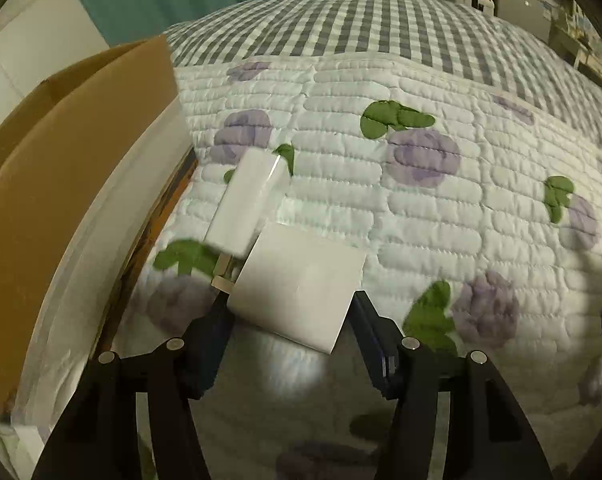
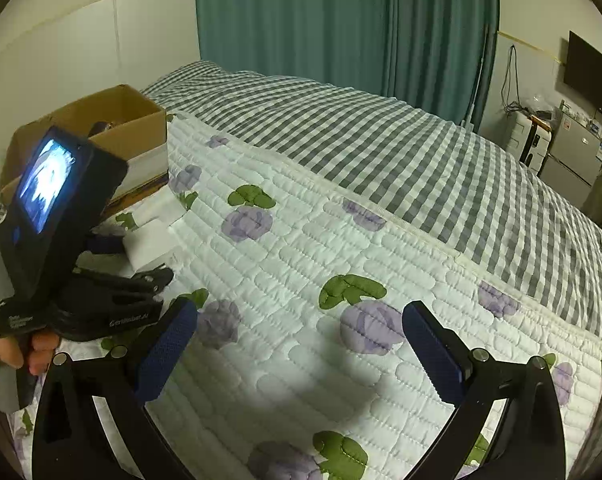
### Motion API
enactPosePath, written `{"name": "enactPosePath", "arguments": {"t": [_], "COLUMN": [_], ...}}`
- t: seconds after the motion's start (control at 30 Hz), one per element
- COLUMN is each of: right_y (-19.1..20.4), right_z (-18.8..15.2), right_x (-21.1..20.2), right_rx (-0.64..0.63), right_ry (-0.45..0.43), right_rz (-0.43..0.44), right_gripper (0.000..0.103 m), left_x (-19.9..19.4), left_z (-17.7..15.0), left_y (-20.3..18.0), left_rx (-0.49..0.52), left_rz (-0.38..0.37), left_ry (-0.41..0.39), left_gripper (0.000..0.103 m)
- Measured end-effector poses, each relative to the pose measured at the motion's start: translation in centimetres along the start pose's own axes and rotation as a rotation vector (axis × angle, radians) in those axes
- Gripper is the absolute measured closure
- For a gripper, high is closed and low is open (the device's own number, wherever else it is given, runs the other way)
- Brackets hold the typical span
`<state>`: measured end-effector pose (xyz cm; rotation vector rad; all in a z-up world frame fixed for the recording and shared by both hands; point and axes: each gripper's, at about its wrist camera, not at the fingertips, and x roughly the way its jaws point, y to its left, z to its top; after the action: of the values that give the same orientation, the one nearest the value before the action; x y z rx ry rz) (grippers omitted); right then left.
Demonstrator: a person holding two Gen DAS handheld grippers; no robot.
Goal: Organize rigid objects
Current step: 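Grasp the white square block with the left tool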
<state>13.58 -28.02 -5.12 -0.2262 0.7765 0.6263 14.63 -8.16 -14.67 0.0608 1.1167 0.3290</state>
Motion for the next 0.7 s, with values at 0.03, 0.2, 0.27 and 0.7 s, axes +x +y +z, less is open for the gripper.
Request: {"name": "enactPosePath", "arguments": {"t": [0.03,0.2,0.27,0.7], "right_y": [0.0,0.9,1.6,9.4], "right_z": [0.1,0.9,1.1,5.3], "right_x": [-0.2,-1.0,-1.0,5.7], "right_rx": [-0.001,-0.026,-0.054,-0.29], "right_ry": [-0.006,-0.033,-0.035,-0.002], "right_rz": [0.002,0.031,0.055,0.226], "right_gripper": [0.0,0.0,0.0,0.0], "left_x": [-0.7,-5.2,-6.8,-6.7], "left_z": [-0.5,-4.2,-5.7,-7.8], "left_y": [0.0,1.5,2.0,6.3], "left_rx": [-0.009,-0.089,-0.113,-0.478], "left_rz": [-0.006,-0.018,0.013,0.038], "left_ry": [-0.009,-0.079,-0.117,-0.153], "left_gripper": [0.044,0.044,0.044,0.044]}}
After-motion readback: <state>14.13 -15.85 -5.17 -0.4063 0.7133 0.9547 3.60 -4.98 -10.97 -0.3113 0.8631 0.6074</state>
